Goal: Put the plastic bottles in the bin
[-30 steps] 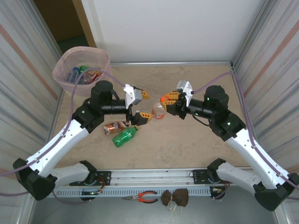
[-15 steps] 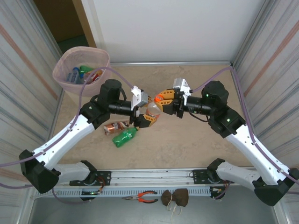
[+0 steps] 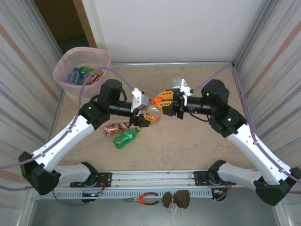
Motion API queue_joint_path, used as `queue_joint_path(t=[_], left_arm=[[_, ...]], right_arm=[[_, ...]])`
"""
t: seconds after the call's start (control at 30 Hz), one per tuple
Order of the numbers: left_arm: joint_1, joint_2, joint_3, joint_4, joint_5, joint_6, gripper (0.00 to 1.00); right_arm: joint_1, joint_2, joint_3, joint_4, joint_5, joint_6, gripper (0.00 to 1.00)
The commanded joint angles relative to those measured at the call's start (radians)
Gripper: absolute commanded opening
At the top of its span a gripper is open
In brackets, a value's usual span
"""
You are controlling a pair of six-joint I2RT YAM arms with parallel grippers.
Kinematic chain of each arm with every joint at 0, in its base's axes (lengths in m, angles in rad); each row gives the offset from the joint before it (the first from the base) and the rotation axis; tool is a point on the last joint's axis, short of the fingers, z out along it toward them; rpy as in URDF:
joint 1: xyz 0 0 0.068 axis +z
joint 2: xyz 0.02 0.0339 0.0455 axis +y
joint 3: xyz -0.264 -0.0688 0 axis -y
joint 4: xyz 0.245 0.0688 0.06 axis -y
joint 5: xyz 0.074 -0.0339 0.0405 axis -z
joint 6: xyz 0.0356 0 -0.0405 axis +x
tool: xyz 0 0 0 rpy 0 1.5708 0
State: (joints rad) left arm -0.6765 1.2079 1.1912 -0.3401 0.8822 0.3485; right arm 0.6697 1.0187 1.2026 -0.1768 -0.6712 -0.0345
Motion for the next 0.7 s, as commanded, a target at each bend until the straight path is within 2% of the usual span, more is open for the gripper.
queue_joint_path(t=[0.0, 0.07, 0.13, 0.2, 0.4, 0.67], left_arm=[[-0.016, -0.027, 0.028, -0.022, 0.036, 0.023, 0.54], [-0.015, -0.028, 0.039, -0.034, 0.021, 0.024, 0.54], [-0.015, -0.028, 0.049, -0.044, 0.007, 0.027, 0.54], [-0.015, -0.028, 0.062, -0.055, -0.011, 0.032, 0.55], [0.012, -0.024, 0.12, -0.106, -0.133, 0.044, 0.56], [0.135, 0.017, 0.273, -0.245, -0.397, 0.047, 0.55]], right_arm=[[0.007, -0.015, 0.027, 0.031, 0.039, -0.008, 0.33], [0.008, -0.023, 0.023, 0.023, 0.055, -0.014, 0.49], [0.01, -0.024, 0.018, 0.013, 0.078, -0.022, 0.6], [0.009, -0.056, 0.01, 0.007, 0.103, -0.032, 0.66], [0.01, -0.1, -0.012, -0.004, 0.224, -0.047, 0.71], [-0.006, -0.156, -0.054, 0.002, 0.393, -0.068, 0.73]])
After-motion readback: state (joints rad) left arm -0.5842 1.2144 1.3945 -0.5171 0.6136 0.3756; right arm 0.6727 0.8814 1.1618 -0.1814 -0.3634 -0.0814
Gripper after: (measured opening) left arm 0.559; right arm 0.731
